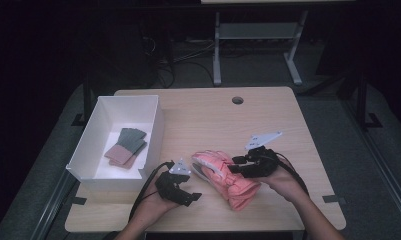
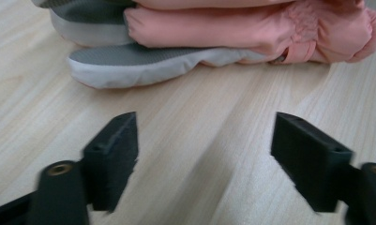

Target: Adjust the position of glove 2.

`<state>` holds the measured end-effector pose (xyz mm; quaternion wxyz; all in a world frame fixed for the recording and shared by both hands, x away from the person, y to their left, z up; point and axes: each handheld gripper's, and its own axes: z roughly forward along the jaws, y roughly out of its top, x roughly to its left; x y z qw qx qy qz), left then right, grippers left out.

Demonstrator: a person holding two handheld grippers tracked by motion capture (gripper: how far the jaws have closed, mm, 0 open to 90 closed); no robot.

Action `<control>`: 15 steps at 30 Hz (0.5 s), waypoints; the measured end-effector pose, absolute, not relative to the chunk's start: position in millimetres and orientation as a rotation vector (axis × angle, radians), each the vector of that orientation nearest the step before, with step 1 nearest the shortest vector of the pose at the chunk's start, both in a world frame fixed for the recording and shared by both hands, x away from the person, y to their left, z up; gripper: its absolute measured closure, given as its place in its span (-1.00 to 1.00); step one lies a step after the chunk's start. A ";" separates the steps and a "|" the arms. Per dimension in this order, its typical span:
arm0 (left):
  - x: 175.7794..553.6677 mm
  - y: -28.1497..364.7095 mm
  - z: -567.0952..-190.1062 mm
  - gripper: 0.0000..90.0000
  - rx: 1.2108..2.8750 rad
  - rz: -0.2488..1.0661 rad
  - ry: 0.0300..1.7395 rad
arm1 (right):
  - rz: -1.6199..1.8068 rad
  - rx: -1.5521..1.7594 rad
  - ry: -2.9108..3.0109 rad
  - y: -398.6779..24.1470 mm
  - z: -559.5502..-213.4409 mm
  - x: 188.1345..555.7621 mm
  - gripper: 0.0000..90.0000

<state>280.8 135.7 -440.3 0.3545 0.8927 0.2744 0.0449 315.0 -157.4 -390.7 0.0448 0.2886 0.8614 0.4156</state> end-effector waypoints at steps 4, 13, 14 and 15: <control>282.0 139.4 -436.6 0.28 2.289 0.078 0.715 | 1.300 0.912 2.569 -176.6 -383.7 313.8 0.75; 281.8 137.0 -431.6 0.99 2.289 0.010 0.709 | 1.222 0.974 2.533 -210.6 -395.0 313.3 1.00; 281.7 135.4 -431.6 0.99 2.287 0.011 0.710 | 1.222 0.974 2.533 -210.6 -395.0 313.3 1.00; 281.4 133.1 -431.4 0.99 2.292 0.012 0.707 | 1.205 0.986 2.532 -212.5 -396.9 312.6 1.00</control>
